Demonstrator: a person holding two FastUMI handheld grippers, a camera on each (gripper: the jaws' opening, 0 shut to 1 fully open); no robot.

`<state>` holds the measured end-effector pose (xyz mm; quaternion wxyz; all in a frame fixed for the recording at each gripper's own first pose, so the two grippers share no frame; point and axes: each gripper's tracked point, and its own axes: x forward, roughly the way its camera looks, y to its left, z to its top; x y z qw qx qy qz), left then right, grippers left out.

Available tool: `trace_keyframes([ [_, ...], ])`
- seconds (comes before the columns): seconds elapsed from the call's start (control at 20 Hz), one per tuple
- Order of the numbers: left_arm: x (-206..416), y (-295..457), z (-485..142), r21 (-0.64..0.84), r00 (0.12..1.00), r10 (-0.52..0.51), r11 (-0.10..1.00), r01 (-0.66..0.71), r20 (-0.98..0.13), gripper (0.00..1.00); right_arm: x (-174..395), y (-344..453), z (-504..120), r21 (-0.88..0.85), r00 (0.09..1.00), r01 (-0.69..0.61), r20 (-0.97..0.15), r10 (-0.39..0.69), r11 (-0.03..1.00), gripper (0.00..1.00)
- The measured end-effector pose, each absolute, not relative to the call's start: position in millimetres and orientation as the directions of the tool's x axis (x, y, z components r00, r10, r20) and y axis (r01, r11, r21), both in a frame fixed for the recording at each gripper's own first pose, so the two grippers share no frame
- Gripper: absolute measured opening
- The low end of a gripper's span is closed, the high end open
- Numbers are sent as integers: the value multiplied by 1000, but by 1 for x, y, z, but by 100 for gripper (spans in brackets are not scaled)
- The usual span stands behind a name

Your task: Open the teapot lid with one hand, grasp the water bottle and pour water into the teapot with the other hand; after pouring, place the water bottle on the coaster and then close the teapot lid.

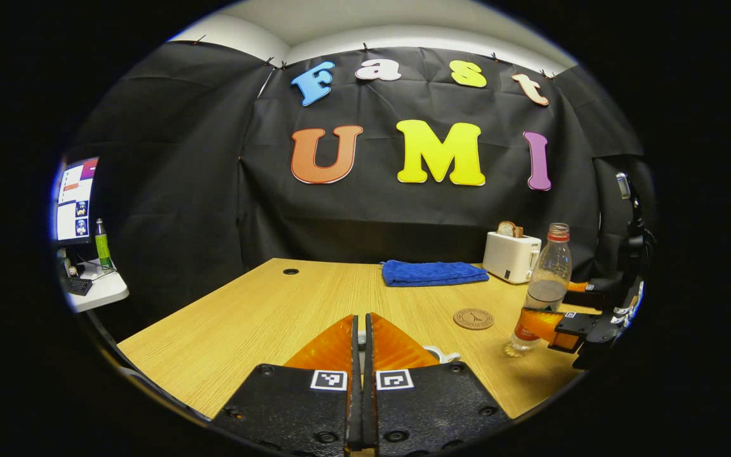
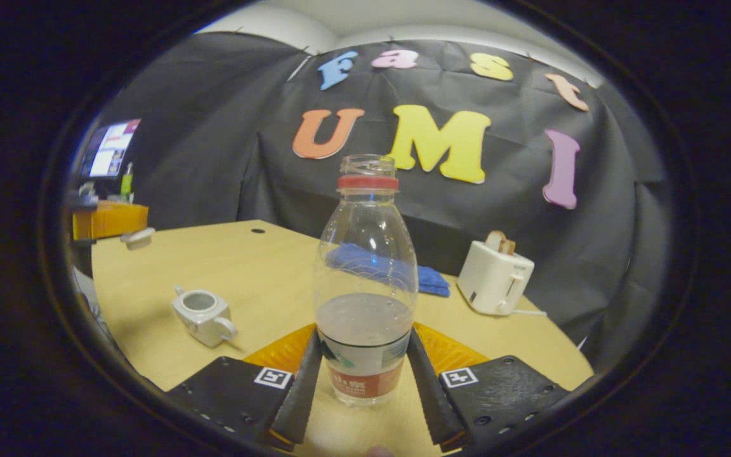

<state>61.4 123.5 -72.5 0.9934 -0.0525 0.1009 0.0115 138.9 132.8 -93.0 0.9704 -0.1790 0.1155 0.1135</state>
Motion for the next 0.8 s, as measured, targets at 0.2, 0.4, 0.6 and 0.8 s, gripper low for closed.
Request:
trace_keyframes([
  [0.2, 62, 129, -68, -99, 981, 11, 995, -31, -194, 3, 159, 131, -107, -586, 936, -315, -319, 145, 746, 71],
  [0.4, 65, 133, -68, -106, 982, 13, 994, -34, -190, 3, 161, 132, -115, -694, 930, -348, -342, 136, 631, 72],
  [0.6, 65, 138, -73, -90, 979, 6, 996, -24, -204, 3, 168, 137, -107, -823, 950, -312, -289, 122, 475, 71],
  [0.8, 63, 139, -79, -74, 978, -5, 997, -10, -207, 3, 168, 147, -111, -901, 954, -297, -261, 150, 317, 72],
])
